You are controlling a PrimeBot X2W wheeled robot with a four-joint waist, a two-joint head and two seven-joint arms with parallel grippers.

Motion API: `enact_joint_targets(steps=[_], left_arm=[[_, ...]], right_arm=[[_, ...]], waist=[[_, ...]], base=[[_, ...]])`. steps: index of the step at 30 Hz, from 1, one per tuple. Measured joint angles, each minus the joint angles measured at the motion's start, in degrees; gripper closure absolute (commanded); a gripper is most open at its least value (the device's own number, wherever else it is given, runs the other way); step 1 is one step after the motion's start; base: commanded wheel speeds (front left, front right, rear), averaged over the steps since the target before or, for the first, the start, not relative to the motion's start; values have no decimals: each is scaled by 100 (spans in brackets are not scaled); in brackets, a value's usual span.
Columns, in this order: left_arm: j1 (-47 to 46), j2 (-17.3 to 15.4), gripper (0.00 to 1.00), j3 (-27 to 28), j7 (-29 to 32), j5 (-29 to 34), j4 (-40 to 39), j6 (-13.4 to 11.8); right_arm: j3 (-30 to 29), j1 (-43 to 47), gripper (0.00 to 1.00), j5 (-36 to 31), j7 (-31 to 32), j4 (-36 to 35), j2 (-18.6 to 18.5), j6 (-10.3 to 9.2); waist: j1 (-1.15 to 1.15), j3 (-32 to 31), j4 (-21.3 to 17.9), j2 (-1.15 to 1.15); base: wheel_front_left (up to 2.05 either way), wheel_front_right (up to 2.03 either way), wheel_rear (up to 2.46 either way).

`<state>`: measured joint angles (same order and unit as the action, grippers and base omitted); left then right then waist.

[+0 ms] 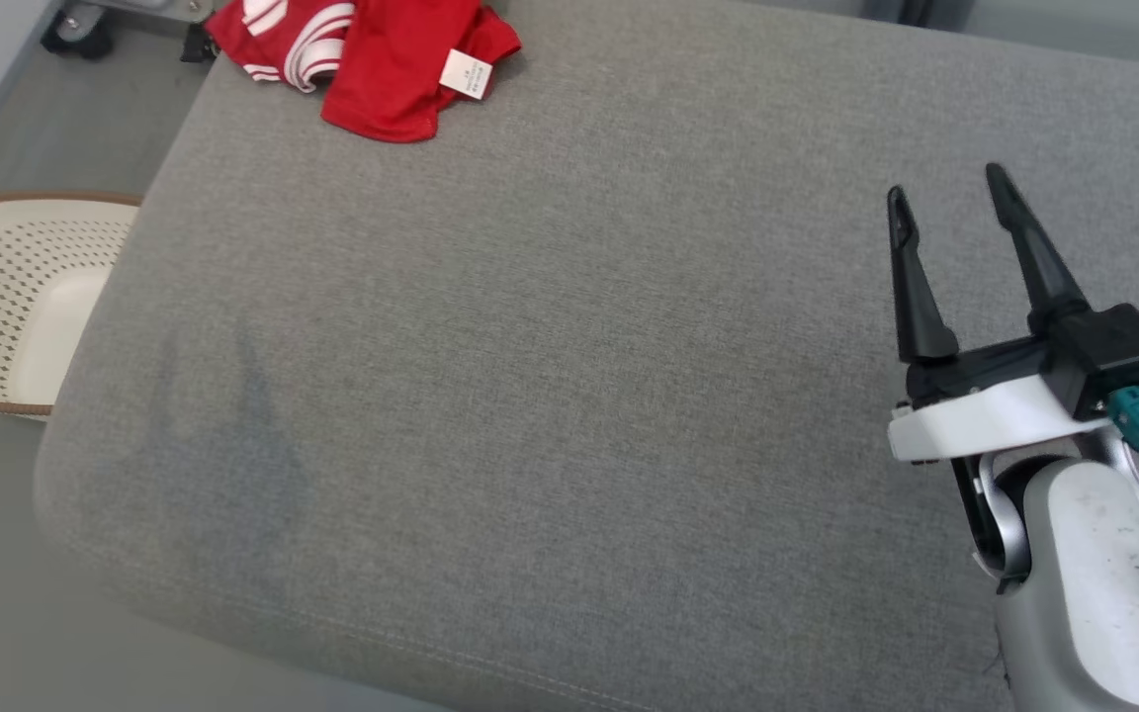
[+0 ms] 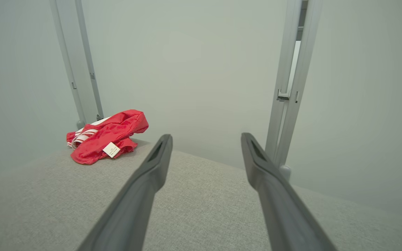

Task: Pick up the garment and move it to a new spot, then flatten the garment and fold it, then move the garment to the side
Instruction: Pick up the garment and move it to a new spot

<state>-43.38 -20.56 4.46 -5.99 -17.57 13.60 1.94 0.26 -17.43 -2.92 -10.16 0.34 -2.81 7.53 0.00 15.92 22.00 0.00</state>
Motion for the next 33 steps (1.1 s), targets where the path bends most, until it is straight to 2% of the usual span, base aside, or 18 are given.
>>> enact_joint_targets(steps=[2, 7, 8, 15, 21, 29, 30, 31, 32, 33], left_arm=[[-581, -121, 0, -176, 271, 52, 466, 112], [-1555, -175, 0, -526, 851, 24, 1545, 323], [-1851, -163, 0, -620, 1070, -114, 1942, 408], [-2434, -74, 0, -1077, 1549, -469, 2942, 524], [-2553, 89, 0, -1648, 1902, -914, 3429, 544], [-2615, -176, 0, -1960, 1853, -1329, 3851, 545], [-2646, -199, 51, -1976, 1853, -1359, 3893, 546], [-2662, -222, 65, -1996, 1849, -1385, 3944, 546], [-2666, -235, 100, -2030, 1826, -1417, 3983, 546], [-2666, -245, 100, -2056, 1815, -1429, 4012, 546]], right_arm=[[-58, -51, 0, -85, 103, -336, -36, 0], [-54, 56, 0, -145, 382, -1022, -156, 0], [-109, 112, 0, -199, 449, -1367, -171, 1], [-170, 266, 0, -289, 625, -2141, -268, 0], [-118, 319, 0, -316, 630, -2270, -189, 0], [-143, 299, 0, -344, 552, -2265, -127, 0], [-140, 294, 0, -344, 546, -2258, -121, 0], [-137, 287, 0, -344, 522, -2241, -114, 0], [-131, 278, 0, -344, 503, -2220, -108, 0], [-130, 272, 0, -343, 500, -2199, -102, 0]], waist=[[0, 255, -126, 0], [0, 848, -415, 0], [0, 1093, -539, 0], [1, 1852, -895, 0], [1, 2341, -1126, 0], [1, 2576, -1424, 0], [1, 2576, -1446, 0], [1, 2570, -1468, 0], [1, 2555, -1483, 0], [1, 2540, -1492, 0]], base=[[0, 0, 0], [0, 0, 0], [0, 0, 0], [0, 0, 0], [0, 0, 0], [0, 0, 0], [0, 0, 0], [0, 0, 0], [0, 0, 0], [0, 0, 0]])
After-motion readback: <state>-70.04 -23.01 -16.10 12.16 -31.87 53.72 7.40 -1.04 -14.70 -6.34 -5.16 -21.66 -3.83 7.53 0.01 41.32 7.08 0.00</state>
